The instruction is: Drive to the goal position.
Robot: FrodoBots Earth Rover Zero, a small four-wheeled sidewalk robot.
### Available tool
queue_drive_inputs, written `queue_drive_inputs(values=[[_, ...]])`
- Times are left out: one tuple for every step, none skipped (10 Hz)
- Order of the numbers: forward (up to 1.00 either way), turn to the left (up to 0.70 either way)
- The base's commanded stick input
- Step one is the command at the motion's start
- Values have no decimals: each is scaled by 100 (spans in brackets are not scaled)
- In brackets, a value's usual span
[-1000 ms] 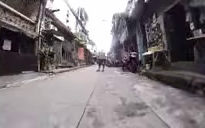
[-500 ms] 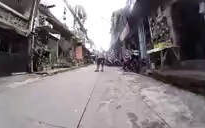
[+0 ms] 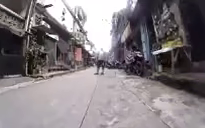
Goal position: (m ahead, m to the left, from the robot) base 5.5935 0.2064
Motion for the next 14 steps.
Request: queue_drive_inputs(values=[[100,0],[100,0],[100,0],[100,0],[100,0],[100,0],[100,0],[100,0],[100,0],[100,0],[100,0],[100,0],[100,0],[100,0]])
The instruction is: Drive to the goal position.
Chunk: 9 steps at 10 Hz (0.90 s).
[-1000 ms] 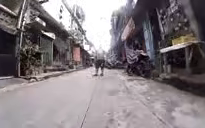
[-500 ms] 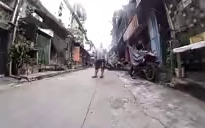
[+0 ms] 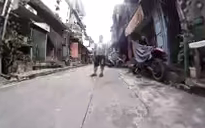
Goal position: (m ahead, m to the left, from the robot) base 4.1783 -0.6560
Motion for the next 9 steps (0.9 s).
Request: queue_drive_inputs(values=[[100,0],[100,0],[100,0],[100,0],[100,0],[100,0],[100,0],[100,0],[100,0]])
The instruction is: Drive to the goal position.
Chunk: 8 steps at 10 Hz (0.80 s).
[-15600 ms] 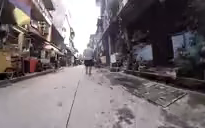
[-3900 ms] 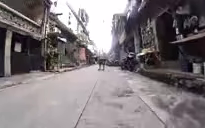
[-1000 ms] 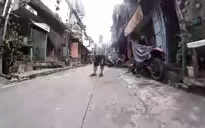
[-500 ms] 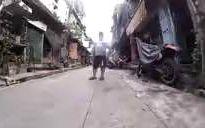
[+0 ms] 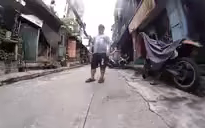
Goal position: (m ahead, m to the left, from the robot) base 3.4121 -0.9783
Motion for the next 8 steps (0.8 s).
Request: queue_drive_inputs(values=[[100,0],[96,0],[29,0],[0,0],[0,0],[0,0],[0,0],[0,0]])
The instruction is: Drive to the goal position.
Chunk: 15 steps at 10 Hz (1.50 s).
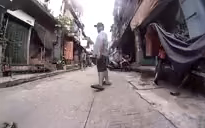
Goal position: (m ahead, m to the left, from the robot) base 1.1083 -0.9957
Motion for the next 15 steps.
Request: queue_drive_inputs(values=[[0,0],[0,0],[0,0],[0,0],[64,0],[100,0],[100,0],[100,0],[100,18],[100,27],[100,27],[100,27],[100,27],[100,27],[100,27]])
